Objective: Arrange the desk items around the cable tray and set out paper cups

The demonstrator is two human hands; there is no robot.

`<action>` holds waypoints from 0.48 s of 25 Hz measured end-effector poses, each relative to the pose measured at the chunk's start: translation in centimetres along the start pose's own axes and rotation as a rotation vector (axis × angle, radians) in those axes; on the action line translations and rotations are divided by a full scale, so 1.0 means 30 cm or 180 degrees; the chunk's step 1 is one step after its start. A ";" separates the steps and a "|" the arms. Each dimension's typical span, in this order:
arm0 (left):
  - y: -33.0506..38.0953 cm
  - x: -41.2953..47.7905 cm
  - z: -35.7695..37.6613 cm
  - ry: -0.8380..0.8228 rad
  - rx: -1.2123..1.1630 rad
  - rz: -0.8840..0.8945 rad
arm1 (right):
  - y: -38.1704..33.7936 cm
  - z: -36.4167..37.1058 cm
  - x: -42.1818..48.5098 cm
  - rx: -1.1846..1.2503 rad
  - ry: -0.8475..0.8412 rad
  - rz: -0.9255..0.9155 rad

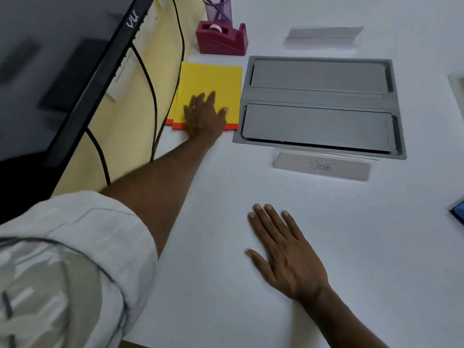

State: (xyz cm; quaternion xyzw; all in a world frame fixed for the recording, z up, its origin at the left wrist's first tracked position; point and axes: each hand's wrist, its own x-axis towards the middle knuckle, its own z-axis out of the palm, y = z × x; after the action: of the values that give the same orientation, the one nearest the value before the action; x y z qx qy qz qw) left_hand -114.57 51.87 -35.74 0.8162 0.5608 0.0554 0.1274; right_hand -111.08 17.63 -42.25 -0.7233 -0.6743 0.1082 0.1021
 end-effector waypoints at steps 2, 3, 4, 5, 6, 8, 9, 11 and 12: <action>0.031 -0.001 0.054 -0.0567 0.0136 0.0011 | -0.001 0.002 -0.001 0.0016 0.0012 0.0007; 0.042 0.001 0.073 -0.0644 0.0126 -0.0058 | -0.002 0.001 -0.001 0.0014 0.0012 0.0015; 0.052 0.003 0.088 -0.0649 0.0108 -0.0127 | -0.003 -0.001 -0.001 0.0008 0.0012 0.0018; 0.059 0.006 0.097 -0.0637 0.0123 -0.0176 | -0.003 -0.004 0.000 0.0004 0.0015 0.0016; 0.063 0.010 0.104 -0.0635 0.0174 -0.0199 | -0.004 -0.006 0.001 0.0006 0.0016 0.0012; 0.060 0.022 0.110 -0.0604 0.0295 -0.0171 | -0.004 -0.011 0.000 0.0014 0.0001 0.0017; 0.051 0.030 0.109 -0.0571 0.0334 -0.0125 | -0.005 -0.011 -0.001 0.0018 -0.0010 0.0023; 0.024 0.046 0.104 -0.0528 0.0402 -0.0011 | -0.008 -0.011 -0.001 0.0028 -0.0020 0.0031; 0.011 0.052 0.103 -0.0518 0.0429 0.0032 | -0.008 -0.011 -0.001 0.0034 -0.0013 0.0033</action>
State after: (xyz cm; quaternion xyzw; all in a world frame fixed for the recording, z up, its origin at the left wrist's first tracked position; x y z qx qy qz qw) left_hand -112.98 52.76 -38.70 0.8275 0.5470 -0.0484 0.1170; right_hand -111.20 17.61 -41.88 -0.7261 -0.6701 0.1138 0.1040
